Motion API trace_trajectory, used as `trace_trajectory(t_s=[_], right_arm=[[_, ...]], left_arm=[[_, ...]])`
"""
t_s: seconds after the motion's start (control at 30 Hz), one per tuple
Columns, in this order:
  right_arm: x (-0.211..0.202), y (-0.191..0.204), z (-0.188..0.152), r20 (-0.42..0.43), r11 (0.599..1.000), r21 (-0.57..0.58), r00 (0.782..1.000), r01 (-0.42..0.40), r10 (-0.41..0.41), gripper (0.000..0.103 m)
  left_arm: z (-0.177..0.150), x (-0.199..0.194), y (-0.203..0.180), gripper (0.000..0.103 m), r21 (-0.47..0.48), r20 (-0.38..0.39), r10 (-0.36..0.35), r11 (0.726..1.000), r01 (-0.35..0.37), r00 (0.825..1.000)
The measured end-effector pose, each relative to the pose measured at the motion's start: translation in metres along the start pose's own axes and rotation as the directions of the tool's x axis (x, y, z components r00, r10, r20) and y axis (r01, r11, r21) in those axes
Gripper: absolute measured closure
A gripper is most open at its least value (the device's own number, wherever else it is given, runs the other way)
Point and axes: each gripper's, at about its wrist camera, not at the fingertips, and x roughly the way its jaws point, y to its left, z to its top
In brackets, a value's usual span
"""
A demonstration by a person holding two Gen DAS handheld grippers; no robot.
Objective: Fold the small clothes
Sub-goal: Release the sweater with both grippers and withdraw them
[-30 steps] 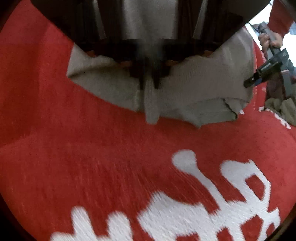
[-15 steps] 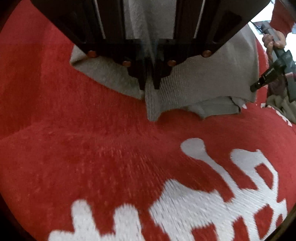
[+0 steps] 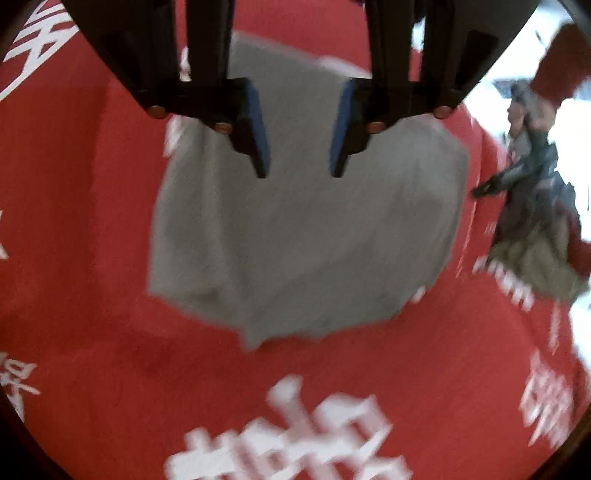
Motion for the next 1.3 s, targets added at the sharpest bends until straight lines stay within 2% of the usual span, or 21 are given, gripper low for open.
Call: trace_trajectory(t_s=[0.1,0.17,0.23,0.43,0.53,0.57,0.7,0.77,0.9,1.0,1.07,1.13,1.2,1.3], right_arm=[[0.023,0.010,-0.021,-0.082,0.998,-0.060,0.996,0.021,-0.026,0.075],[0.043,0.001,-0.037,-0.152,0.995,-0.055,0.985,0.078,-0.086,0.075],[0.042,-0.005,-0.047,-0.125,0.997,-0.042,0.990,0.062,-0.067,0.077],[0.028,-0.010,-0.057,-0.139,0.994,-0.031,0.984,0.109,-0.113,0.075],[0.032,-0.003,-0.062,-0.138,0.987,-0.024,0.978,0.157,-0.158,0.075],[0.046,0.008,-0.057,-0.138,0.985,-0.021,0.976,0.169,-0.170,0.075],[0.045,0.021,-0.062,-0.124,0.971,0.013,0.964,0.237,-0.234,0.075],[0.040,0.027,-0.067,-0.114,0.966,0.043,0.962,0.253,-0.247,0.074],[0.040,0.054,-0.073,-0.109,0.969,0.053,0.966,0.243,-0.236,0.074],[0.049,0.075,-0.074,-0.119,0.977,0.047,0.972,0.209,-0.202,0.069],[0.056,0.087,-0.074,-0.125,0.981,0.050,0.976,0.185,-0.178,0.064],[0.065,0.102,-0.073,-0.132,0.986,0.047,0.980,0.158,-0.151,0.058],[0.074,0.116,-0.071,-0.134,0.992,0.043,0.984,0.122,-0.115,0.054],[0.088,0.138,-0.067,-0.134,0.998,0.058,0.991,0.020,-0.012,0.050]], left_arm=[[-0.023,0.022,0.003,0.018,0.030,-0.038,0.060,0.998,-0.059,0.997],[-0.036,0.026,0.007,0.018,0.022,-0.046,0.049,0.999,-0.048,0.998],[-0.047,0.023,0.016,0.017,-0.008,-0.038,0.018,1.000,-0.018,0.999],[-0.062,0.026,0.044,0.017,-0.042,-0.049,-0.047,0.998,0.045,0.998],[-0.066,0.029,0.054,0.017,-0.049,-0.053,-0.079,0.996,0.076,0.995],[-0.066,0.032,0.059,0.017,-0.044,-0.056,-0.089,0.995,0.086,0.994],[-0.072,0.039,0.072,0.017,-0.039,-0.076,-0.085,0.996,0.082,0.993],[-0.075,0.041,0.076,0.017,-0.041,-0.090,-0.107,0.994,0.104,0.990],[-0.080,0.038,0.076,0.017,-0.027,-0.088,-0.136,0.991,0.134,0.987],[-0.080,0.037,0.079,0.017,-0.055,-0.079,-0.188,0.981,0.184,0.979],[-0.080,0.039,0.079,0.000,-0.067,-0.076,-0.207,0.977,0.202,0.975],[-0.082,0.042,0.083,0.000,-0.089,-0.080,-0.227,0.971,0.220,0.971],[-0.081,0.046,0.090,0.000,-0.107,-0.086,-0.249,0.965,0.239,0.965],[-0.078,0.054,0.112,0.000,-0.140,-0.082,-0.275,0.955,0.262,0.958]])
